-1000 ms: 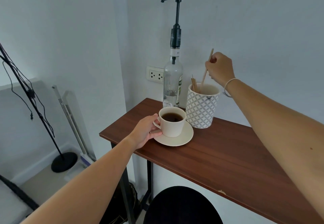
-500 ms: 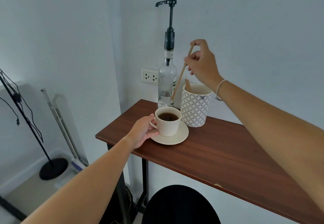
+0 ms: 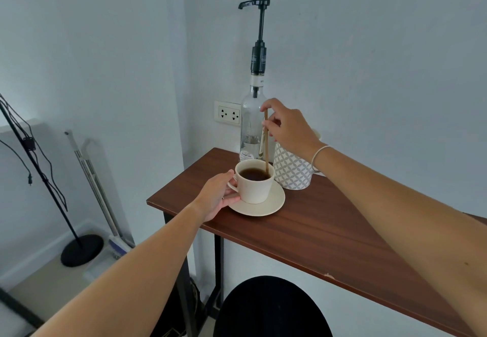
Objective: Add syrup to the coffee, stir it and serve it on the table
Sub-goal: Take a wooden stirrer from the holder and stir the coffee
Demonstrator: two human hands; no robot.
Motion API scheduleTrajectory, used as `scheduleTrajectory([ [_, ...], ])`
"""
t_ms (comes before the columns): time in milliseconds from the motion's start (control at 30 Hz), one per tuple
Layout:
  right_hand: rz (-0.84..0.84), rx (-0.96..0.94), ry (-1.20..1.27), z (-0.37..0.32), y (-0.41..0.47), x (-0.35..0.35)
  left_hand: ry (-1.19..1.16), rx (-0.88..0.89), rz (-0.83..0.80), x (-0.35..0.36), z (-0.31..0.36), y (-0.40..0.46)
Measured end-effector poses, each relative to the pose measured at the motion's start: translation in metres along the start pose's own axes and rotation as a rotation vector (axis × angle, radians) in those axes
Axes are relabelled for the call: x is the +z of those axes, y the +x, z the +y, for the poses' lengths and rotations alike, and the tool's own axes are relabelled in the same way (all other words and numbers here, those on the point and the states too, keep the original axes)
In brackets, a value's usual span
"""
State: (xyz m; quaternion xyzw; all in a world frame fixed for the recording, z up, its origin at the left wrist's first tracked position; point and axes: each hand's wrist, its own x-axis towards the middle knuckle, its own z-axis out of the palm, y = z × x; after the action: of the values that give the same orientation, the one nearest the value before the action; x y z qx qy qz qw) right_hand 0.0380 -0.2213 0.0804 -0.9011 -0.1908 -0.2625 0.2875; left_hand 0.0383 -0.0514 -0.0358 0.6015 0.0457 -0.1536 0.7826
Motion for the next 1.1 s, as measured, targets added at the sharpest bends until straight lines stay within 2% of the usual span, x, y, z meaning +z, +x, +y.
scheduleTrajectory([
  [167,-0.111,0.13,0.156,-0.007,0.003,-0.007,-0.003,0.002,0.002,-0.001,-0.001,0.001],
  [300,-0.075,0.18,0.264,-0.008,0.004,-0.002,0.015,-0.001,0.0,-0.001,-0.001,0.001],
  [400,-0.056,0.122,0.151,-0.007,0.003,-0.001,0.031,0.005,-0.001,-0.002,-0.002,0.002],
  [533,-0.13,0.074,-0.059,-0.007,0.005,-0.009,0.023,0.011,-0.019,-0.003,-0.003,0.003],
  [700,-0.126,0.173,0.16,-0.014,0.008,-0.008,0.006,0.011,-0.019,-0.002,-0.003,0.001],
  [767,-0.095,0.165,0.172,-0.014,0.008,-0.005,0.02,0.013,-0.017,-0.002,-0.003,0.001],
  [967,-0.131,0.081,-0.172,-0.01,0.01,-0.009,0.02,0.01,-0.006,-0.002,-0.003,0.002],
  [1100,-0.142,0.145,0.057,-0.016,0.011,-0.01,0.019,0.008,-0.011,-0.003,-0.003,0.002],
])
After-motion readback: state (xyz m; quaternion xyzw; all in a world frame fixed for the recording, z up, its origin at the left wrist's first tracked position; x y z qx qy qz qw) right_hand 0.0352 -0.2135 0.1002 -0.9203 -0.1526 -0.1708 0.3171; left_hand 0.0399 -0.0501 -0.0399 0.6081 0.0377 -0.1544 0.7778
